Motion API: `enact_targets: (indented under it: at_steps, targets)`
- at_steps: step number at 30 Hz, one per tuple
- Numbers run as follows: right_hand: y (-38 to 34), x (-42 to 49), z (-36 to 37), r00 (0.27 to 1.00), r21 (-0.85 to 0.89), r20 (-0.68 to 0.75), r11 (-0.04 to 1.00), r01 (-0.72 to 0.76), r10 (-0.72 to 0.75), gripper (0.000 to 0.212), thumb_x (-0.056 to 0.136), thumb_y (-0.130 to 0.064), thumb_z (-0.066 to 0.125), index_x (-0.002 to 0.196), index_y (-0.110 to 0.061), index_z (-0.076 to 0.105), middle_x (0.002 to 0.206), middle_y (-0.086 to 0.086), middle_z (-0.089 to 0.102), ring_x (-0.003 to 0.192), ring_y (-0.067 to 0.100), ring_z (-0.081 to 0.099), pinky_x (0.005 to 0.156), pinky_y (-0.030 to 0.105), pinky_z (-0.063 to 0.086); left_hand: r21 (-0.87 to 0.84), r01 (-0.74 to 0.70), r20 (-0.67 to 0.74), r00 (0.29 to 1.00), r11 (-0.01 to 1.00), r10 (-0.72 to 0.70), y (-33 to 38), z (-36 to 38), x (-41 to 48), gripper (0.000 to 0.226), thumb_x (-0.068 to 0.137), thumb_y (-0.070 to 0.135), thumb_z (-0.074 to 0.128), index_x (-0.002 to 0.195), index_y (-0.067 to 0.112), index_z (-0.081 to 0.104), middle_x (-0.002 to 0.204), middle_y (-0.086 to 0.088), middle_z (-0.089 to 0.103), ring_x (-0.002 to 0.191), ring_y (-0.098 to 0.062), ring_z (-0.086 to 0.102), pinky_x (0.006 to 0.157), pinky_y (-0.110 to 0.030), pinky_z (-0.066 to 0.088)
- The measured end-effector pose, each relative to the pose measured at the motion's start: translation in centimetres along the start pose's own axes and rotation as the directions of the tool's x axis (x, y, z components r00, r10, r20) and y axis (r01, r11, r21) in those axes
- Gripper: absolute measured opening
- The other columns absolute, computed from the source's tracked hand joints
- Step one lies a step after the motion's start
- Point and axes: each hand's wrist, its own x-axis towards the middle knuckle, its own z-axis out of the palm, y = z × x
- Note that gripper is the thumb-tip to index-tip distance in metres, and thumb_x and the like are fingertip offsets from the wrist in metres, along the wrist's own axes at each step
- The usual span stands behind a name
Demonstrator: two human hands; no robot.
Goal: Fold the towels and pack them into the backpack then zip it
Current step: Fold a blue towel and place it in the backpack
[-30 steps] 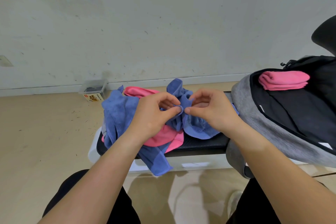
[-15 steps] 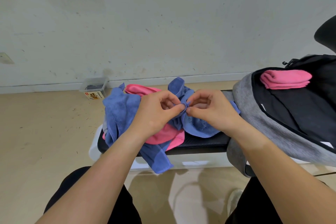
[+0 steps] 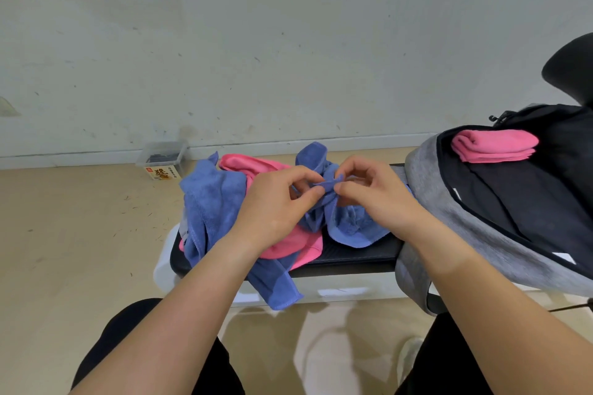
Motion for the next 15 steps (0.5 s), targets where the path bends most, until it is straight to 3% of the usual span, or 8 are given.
enact_targets:
  at_steps: [3, 6, 11, 13, 15]
  targets:
    - [-1.4, 1.2, -0.4, 0.992, -0.101, -0.118, 0.995, 0.020, -0.032, 0.017, 0.088, 0.005, 0.054, 0.079, -0.009, 0.056, 0.074, 0.005, 0.060, 0.069, 0.021, 0.054, 0.068, 0.040, 0.050, 0.205, -0.050, -0.031, 0.998, 0.977, 0.057, 1.1, -0.2, 0.8, 0.004, 0.090, 0.035, 0.065, 0.089, 0.034, 0.069, 0.067, 0.010, 0.061, 0.064, -0.006, 0.054, 0.063, -0.036, 0.048]
    - [-4.5, 3.3, -1.6, 0.975, -0.231, -0.196, 0.971, 0.056, -0.103, 0.021, 0.086, 0.002, 0.055, 0.077, -0.017, 0.055, 0.070, 0.002, 0.061, 0.059, 0.017, 0.050, 0.059, 0.033, 0.042, 0.270, -0.060, -0.060, 0.995, 0.961, 0.078, 3.1, 0.0, 1.4, 0.026, 0.090, 0.034, 0.064, 0.065, 0.034, 0.056, 0.056, 0.007, 0.053, 0.059, -0.010, 0.049, 0.057, -0.036, 0.044]
    - [-11.1, 5.0, -3.7, 0.979, -0.473, -0.067, 0.870, 0.137, -0.191, 0.012, 0.090, -0.003, 0.054, 0.090, -0.014, 0.059, 0.079, 0.001, 0.064, 0.073, 0.014, 0.060, 0.070, 0.031, 0.049, 0.125, -0.105, 0.061, 0.993, 0.987, 0.097, 7.3, -0.9, 1.9, 0.029, 0.093, 0.037, 0.058, 0.070, 0.023, 0.066, 0.052, 0.002, 0.052, 0.054, -0.014, 0.046, 0.056, -0.036, 0.041]
    - [-13.3, 4.9, -4.1, 0.979, -0.502, -0.022, 0.849, 0.163, -0.201, 0.014, 0.092, -0.003, 0.053, 0.092, -0.015, 0.060, 0.082, 0.002, 0.065, 0.076, 0.014, 0.060, 0.074, 0.032, 0.051, 0.009, -0.065, -0.040, 0.997, 0.998, 0.065, 8.0, -2.2, 2.6, 0.034, 0.092, 0.034, 0.059, 0.060, 0.023, 0.057, 0.050, 0.006, 0.048, 0.051, -0.012, 0.041, 0.056, -0.035, 0.038]
    - [-15.0, 4.6, -4.5, 0.978, -0.489, 0.003, 0.853, 0.185, -0.210, 0.018, 0.092, 0.000, 0.052, 0.091, -0.014, 0.063, 0.081, 0.000, 0.065, 0.076, 0.012, 0.060, 0.074, 0.029, 0.049, -0.056, -0.030, -0.193, 0.981, 0.998, 0.019, 8.3, -3.6, 3.5, 0.023, 0.089, 0.031, 0.064, 0.068, 0.026, 0.061, 0.057, 0.010, 0.055, 0.053, -0.008, 0.047, 0.057, -0.031, 0.043]
